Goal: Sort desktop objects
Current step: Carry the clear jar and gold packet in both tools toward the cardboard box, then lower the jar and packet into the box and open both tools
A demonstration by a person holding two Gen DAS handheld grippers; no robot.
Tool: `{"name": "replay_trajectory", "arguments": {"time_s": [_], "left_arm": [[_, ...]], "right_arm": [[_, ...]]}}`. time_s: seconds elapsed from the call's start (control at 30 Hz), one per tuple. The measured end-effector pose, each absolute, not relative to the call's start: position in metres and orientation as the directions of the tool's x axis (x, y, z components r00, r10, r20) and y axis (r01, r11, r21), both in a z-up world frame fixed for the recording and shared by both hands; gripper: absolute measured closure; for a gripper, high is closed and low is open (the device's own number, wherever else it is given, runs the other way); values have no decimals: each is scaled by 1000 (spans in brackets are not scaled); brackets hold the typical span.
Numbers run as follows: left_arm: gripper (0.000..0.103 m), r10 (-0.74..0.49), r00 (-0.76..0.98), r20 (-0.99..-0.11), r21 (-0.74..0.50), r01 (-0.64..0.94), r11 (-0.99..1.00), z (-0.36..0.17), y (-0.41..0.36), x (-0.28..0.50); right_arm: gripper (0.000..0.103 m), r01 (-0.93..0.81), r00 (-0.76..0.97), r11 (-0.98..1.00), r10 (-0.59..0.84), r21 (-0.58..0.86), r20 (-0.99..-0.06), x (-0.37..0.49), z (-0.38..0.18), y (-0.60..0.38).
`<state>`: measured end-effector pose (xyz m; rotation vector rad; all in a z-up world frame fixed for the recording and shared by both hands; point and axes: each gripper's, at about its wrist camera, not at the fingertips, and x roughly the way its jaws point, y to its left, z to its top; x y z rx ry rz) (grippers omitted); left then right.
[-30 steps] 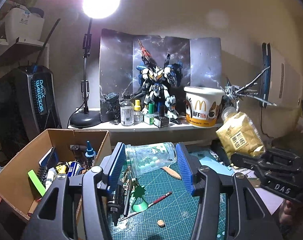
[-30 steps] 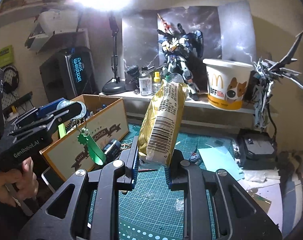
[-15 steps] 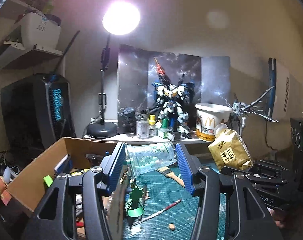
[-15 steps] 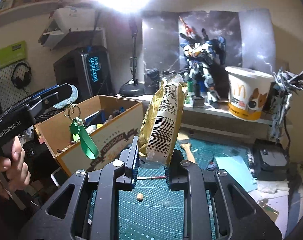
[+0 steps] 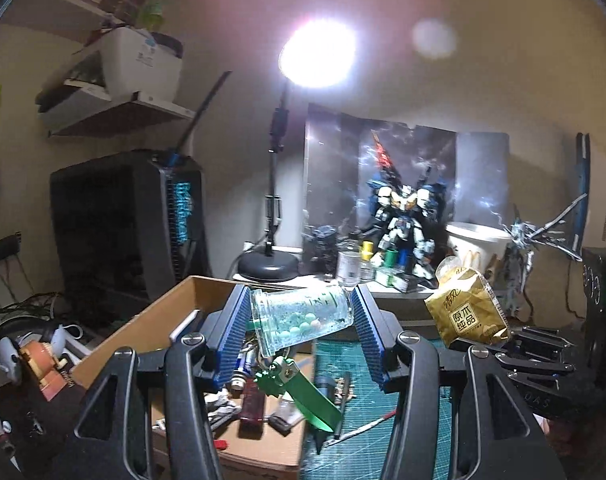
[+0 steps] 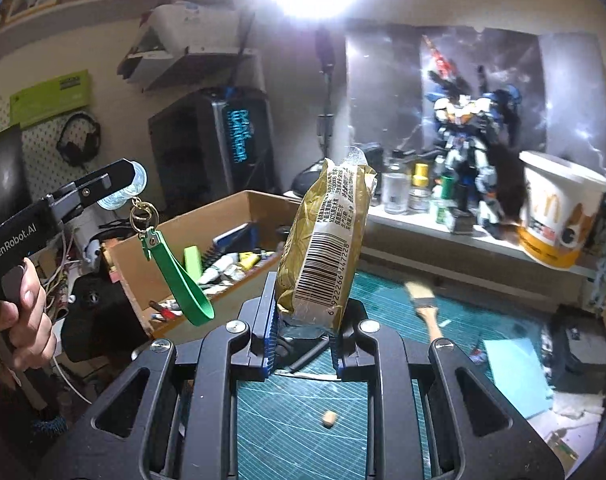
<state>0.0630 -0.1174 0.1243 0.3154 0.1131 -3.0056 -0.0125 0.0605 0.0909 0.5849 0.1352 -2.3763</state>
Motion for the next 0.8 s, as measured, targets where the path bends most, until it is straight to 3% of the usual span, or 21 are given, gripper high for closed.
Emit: {"name": "replay_trajectory", "arguments": {"time_s": [0.8], "left_arm": [[51, -359, -900, -249, -26, 377, -926, 118, -166, 101]], "right_arm": [[83, 825, -476, -560, -760, 76, -443, -12, 81, -26]]}}
